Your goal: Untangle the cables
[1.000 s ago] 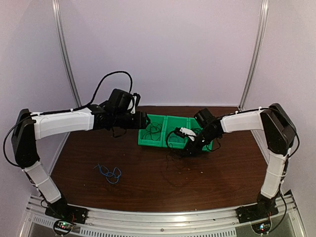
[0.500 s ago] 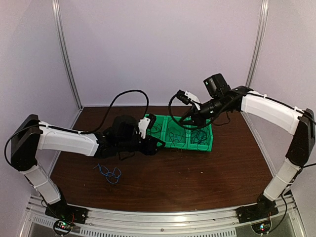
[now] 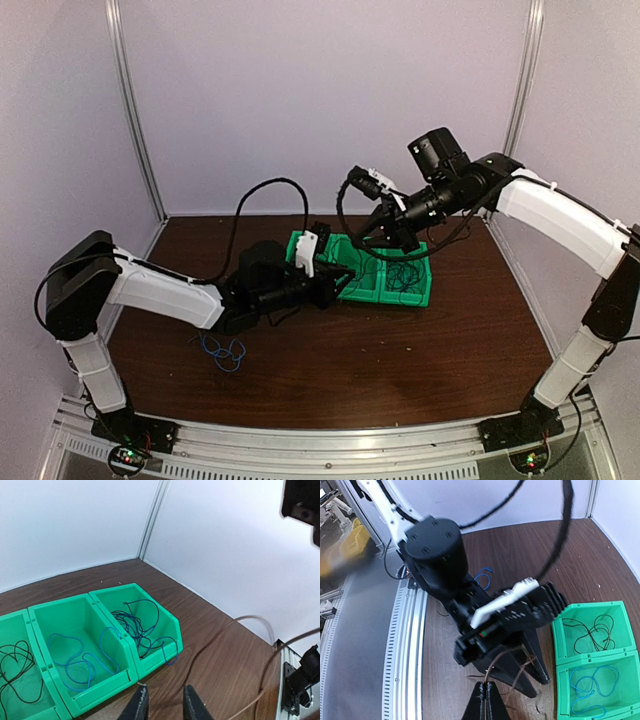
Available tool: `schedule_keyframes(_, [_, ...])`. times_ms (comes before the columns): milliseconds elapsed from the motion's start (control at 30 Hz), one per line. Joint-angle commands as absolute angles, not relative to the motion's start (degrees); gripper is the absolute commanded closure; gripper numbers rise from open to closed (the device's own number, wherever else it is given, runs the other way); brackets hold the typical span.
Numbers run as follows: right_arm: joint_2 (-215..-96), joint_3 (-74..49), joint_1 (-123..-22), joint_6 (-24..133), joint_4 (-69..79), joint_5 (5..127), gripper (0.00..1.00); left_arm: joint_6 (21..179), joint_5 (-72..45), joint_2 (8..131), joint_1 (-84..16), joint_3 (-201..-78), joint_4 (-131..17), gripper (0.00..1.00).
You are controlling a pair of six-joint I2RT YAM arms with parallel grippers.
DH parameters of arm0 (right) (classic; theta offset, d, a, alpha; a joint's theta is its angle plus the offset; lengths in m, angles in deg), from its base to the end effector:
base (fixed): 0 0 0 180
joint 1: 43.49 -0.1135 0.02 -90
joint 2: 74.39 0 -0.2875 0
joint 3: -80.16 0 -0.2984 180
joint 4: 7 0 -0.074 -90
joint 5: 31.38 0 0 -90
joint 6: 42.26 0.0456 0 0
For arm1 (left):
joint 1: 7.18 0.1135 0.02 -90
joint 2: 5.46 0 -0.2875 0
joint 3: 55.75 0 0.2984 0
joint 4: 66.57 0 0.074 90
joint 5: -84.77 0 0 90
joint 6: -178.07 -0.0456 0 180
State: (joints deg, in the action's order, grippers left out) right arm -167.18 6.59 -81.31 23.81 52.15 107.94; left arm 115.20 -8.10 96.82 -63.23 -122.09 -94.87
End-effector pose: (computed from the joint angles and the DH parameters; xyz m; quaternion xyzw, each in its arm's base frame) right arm 0.2921 0.2705 0.3970 -0.5672 0.6409 0.4249 0.2948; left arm 0.2445 -0.3673 0.2034 0.2038 0.7245 -0.4510 0.4798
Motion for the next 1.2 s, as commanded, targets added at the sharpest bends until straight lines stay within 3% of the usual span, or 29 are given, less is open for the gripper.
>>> schedule_keyframes(0, [-166.1, 13.7, -81.4, 22.0, 55.4, 114.2, 1.00, 116.9, -0.4, 102.1, -63.2, -123.3, -100.4, 0.84])
schedule_keyframes(233, [-164.1, 23.2, -74.5, 21.3, 56.3, 122.2, 1.00, 120.5, 6.5, 104.4, -63.1, -119.0, -96.2, 0.99])
schedule_keyframes(600, [-163.3, 31.9, -62.7, 25.4, 53.7, 129.9, 1.00, 121.0, 14.4, 101.6, -62.5, -113.8, -86.5, 1.00])
schedule_keyframes(700, [-163.5, 30.9, -62.4, 25.4, 53.4, 128.8, 1.00, 120.1, 9.9, 99.0, -62.5, -109.0, -93.5, 0.86])
schedule_keyframes(767, [-162.8, 29.3, -62.3, 26.6, 51.4, 128.4, 1.00, 121.1, 9.2, 97.4, -62.4, -106.5, -96.6, 0.85])
schedule_keyframes(933, [-162.1, 31.2, -60.1, 28.4, 49.5, 128.7, 1.00, 126.9, 13.1, 93.6, -61.3, -104.1, -89.1, 0.68])
schedule_keyframes(1033, [-162.0, 31.8, -58.6, 28.7, 49.3, 129.7, 1.00, 132.4, 15.1, 90.6, -58.6, -101.7, -83.5, 0.67])
schedule_keyframes(1167, [-162.3, 31.2, -58.5, 28.8, 49.3, 130.1, 1.00, 132.2, 16.0, 86.1, -56.7, -97.1, -84.6, 0.77])
